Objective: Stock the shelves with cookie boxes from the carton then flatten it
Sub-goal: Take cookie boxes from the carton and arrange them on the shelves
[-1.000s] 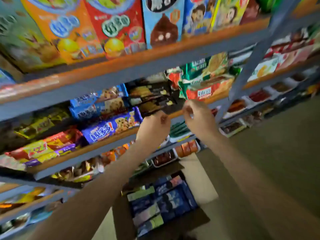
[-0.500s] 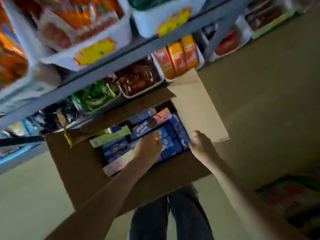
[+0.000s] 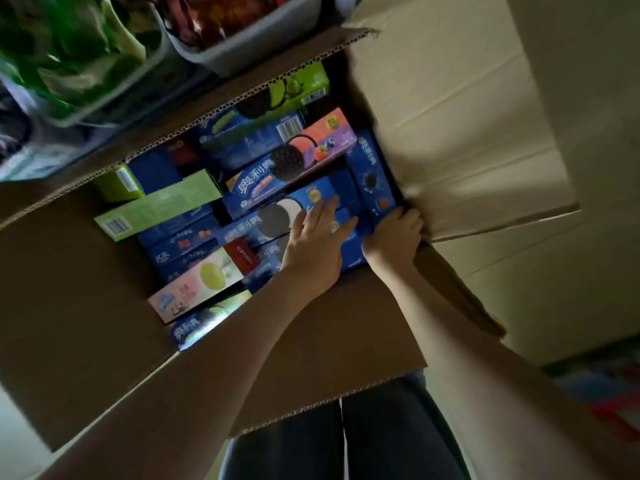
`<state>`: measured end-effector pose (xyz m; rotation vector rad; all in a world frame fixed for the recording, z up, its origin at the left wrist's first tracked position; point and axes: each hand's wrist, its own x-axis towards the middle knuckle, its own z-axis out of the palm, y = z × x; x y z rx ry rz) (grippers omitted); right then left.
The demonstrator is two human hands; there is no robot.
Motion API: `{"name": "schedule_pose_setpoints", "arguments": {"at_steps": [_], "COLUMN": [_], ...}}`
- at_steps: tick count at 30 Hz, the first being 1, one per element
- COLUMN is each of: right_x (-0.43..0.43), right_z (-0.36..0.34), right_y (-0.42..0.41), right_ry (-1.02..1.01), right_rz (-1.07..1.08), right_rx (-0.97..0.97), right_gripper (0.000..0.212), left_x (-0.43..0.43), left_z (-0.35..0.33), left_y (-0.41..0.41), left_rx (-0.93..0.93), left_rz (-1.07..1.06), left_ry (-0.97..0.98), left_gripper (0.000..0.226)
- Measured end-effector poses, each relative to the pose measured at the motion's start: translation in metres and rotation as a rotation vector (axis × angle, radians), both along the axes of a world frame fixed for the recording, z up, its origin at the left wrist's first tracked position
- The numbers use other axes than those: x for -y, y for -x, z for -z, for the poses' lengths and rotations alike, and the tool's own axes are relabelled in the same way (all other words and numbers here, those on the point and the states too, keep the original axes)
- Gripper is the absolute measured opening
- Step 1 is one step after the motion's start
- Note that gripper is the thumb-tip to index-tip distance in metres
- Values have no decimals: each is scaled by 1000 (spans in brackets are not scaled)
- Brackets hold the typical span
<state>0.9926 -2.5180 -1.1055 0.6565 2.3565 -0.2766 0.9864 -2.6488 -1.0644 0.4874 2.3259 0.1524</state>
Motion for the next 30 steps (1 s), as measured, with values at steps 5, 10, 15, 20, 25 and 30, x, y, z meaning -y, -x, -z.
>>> {"name": "schedule_pose_setpoints", "arguments": {"at_steps": [5,10,15,20,25,30], "right_x": [0,-3,-11,-33,-45,-44], "right_z": [14,-7,-88,-209,-346,-491], "right_y": [-7,3,17,24,44,69], "right_ry": [-123,-43,28,165,485,726], "right_rz": [-109,-97,-53,98,227,135], "right_rx": [-78,-127,-152,-77,30,65], "right_gripper": [66,54,54,49,40,73], "left_x": [7,12,7,-11,-21,-8], "left_z": [9,-17,-81,-191,-313,-441], "left_y": [-2,0,4,21,47,69], "left_rx": [-23,33,74,74,-61,-207], "left_rz": [114,-30,-179,-220,-123,143], "left_ry": [48,15,-76,-129,-187,-127], "left_gripper": [65,56,53,59,75,76]}}
